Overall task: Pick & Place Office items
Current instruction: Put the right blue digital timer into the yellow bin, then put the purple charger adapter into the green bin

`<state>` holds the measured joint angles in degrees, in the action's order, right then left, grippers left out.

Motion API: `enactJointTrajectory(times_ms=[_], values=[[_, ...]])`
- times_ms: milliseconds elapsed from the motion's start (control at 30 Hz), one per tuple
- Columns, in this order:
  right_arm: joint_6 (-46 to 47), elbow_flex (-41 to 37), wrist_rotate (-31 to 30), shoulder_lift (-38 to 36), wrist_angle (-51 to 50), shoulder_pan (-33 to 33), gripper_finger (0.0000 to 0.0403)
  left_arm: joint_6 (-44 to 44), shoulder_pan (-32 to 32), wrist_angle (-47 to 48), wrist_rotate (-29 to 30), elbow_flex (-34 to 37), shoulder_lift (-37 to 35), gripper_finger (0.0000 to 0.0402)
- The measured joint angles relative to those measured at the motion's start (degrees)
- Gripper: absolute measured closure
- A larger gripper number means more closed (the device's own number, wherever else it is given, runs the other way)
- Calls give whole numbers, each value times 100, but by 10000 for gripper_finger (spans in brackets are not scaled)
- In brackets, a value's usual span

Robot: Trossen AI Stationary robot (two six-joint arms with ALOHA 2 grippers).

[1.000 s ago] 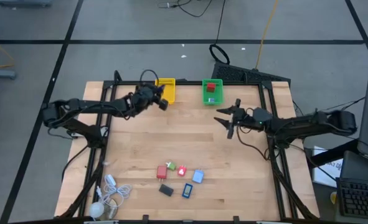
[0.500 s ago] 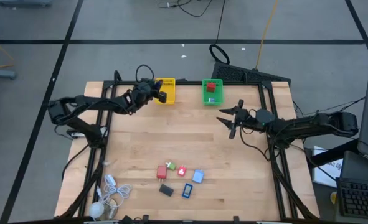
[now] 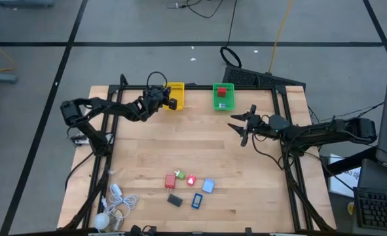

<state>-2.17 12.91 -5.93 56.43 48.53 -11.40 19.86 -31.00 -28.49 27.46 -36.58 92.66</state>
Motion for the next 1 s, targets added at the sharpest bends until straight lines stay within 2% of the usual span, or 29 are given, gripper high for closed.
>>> enactJointTrajectory(times_ms=[300, 567, 800, 1000], values=[[15, 0, -22, 1, -1, 0, 234, -104, -69, -52, 4, 0, -2, 343], [153, 2, -22, 1, 1, -2, 234, -114, -198, -53, 7, 0, -2, 273], [153, 2, -19, 1, -8, -2, 234, -233, -243, -85, 48, 0, -2, 230], [154, 2, -2, 6, 4, 96, 234, -1126, -83, -71, -214, -2, -433, 204]])
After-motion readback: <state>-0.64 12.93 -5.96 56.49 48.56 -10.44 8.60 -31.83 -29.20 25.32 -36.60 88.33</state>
